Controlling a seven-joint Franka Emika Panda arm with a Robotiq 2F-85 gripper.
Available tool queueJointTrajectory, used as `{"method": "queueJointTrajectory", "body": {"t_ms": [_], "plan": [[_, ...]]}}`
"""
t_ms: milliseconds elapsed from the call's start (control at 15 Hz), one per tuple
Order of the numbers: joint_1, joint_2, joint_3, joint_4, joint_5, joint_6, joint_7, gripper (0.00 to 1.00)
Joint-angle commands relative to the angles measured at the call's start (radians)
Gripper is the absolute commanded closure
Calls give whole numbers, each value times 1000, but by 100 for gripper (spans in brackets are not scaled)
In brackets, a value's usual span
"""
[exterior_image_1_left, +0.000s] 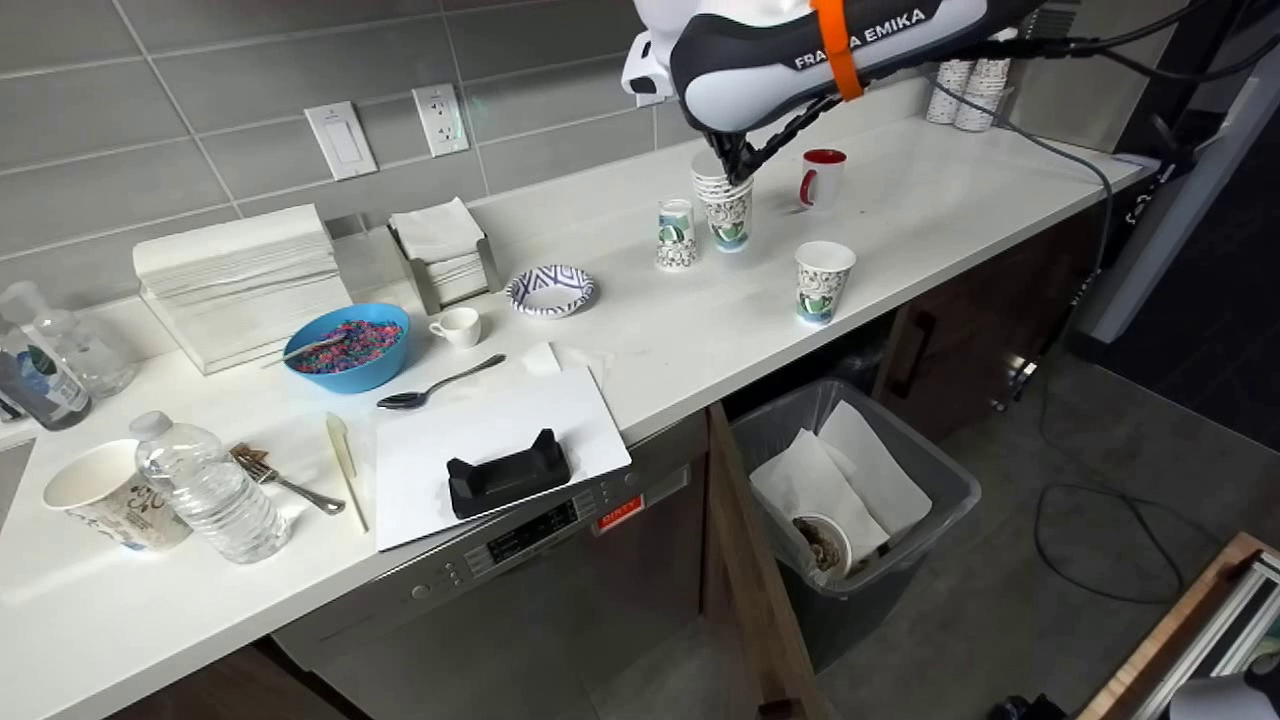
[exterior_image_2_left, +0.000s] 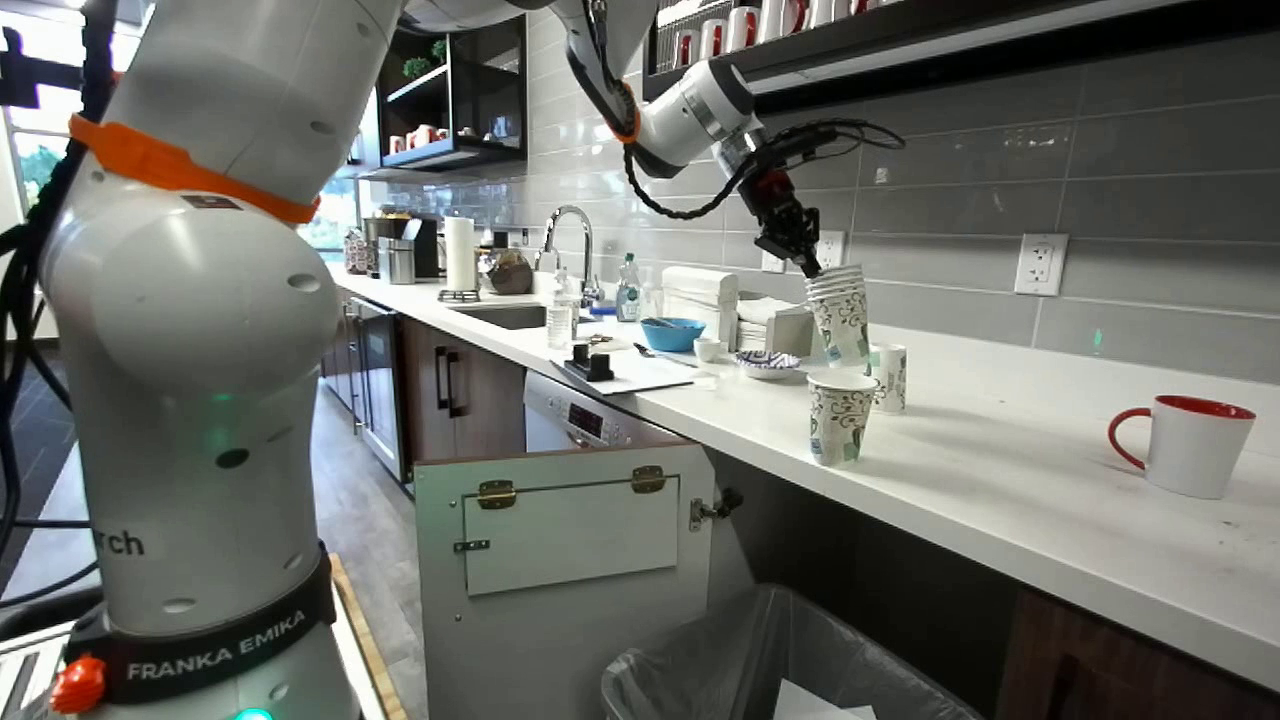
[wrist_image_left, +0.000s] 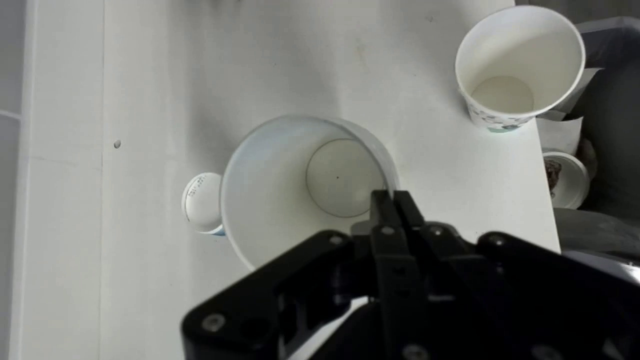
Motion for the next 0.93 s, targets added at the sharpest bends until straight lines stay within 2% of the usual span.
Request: {"method": "queueJointTrajectory", "body": {"t_ms": [0, 200, 400, 667, 867], "plan": [[-40, 0, 45, -4, 99, 20, -51, 99], [-61, 11, 56, -7, 231, -2, -85, 99], [-61, 18, 42, -16, 264, -25, -67, 99], [-80, 8, 60, -50, 333, -1, -103, 99], [-51, -9, 38, -55, 280, -31, -47, 99]]}}
